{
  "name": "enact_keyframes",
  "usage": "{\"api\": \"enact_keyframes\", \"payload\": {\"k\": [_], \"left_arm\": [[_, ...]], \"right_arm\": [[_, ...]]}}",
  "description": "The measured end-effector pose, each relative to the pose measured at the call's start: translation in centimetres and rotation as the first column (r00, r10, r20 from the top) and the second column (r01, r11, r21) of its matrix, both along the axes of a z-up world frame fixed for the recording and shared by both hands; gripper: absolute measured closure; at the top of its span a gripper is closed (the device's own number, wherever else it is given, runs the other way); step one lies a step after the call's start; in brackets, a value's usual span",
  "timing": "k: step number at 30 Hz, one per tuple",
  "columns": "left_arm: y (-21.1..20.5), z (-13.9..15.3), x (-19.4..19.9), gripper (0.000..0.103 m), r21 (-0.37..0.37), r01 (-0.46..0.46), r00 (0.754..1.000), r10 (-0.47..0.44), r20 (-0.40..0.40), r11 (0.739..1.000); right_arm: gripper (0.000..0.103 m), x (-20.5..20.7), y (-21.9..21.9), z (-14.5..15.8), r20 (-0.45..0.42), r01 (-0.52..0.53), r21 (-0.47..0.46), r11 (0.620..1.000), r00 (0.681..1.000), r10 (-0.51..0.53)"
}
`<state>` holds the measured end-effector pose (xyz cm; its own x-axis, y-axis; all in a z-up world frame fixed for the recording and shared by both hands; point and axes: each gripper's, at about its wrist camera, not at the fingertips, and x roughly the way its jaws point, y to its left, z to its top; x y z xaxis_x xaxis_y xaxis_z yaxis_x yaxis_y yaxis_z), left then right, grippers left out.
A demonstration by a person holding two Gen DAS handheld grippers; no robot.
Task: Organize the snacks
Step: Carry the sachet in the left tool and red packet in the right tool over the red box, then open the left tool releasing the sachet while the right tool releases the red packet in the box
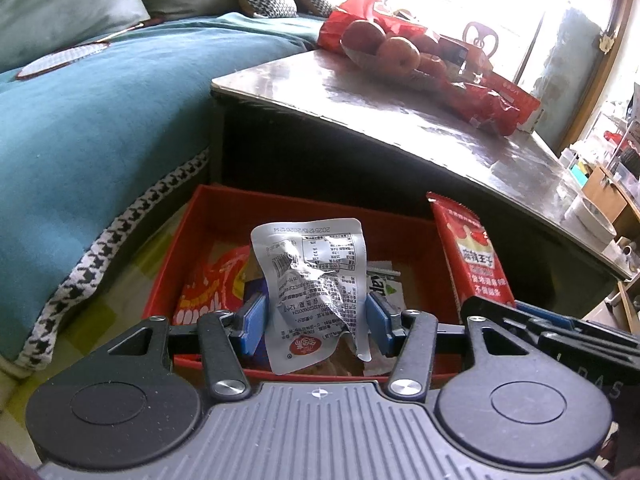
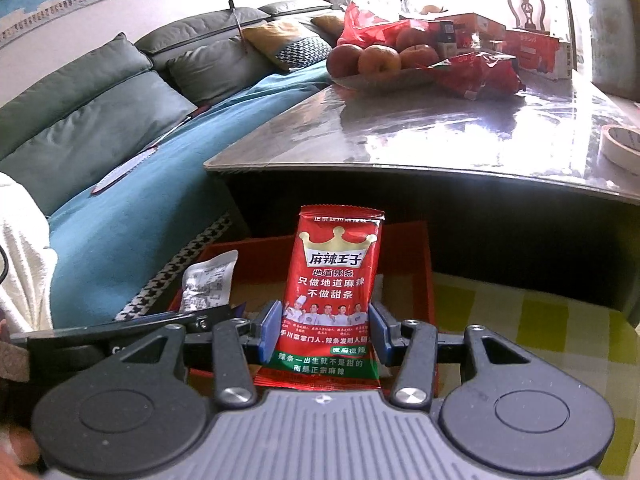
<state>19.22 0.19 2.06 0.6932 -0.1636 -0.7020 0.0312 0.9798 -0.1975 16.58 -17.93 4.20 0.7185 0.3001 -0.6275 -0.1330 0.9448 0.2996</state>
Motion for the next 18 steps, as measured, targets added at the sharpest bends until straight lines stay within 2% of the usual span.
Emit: {"api": "enact_keyframes", "payload": {"k": [18], "left_arm": [[-0.1, -1.9, 3.2, 0.042, 0.039, -0.024, 0.999, 0.025, -0.035, 0.999]], "right_arm": [[0.054, 3.5, 0.6, -2.9, -0.053, 0.016, -0.053, 0.998, 0.998, -0.019]]}}
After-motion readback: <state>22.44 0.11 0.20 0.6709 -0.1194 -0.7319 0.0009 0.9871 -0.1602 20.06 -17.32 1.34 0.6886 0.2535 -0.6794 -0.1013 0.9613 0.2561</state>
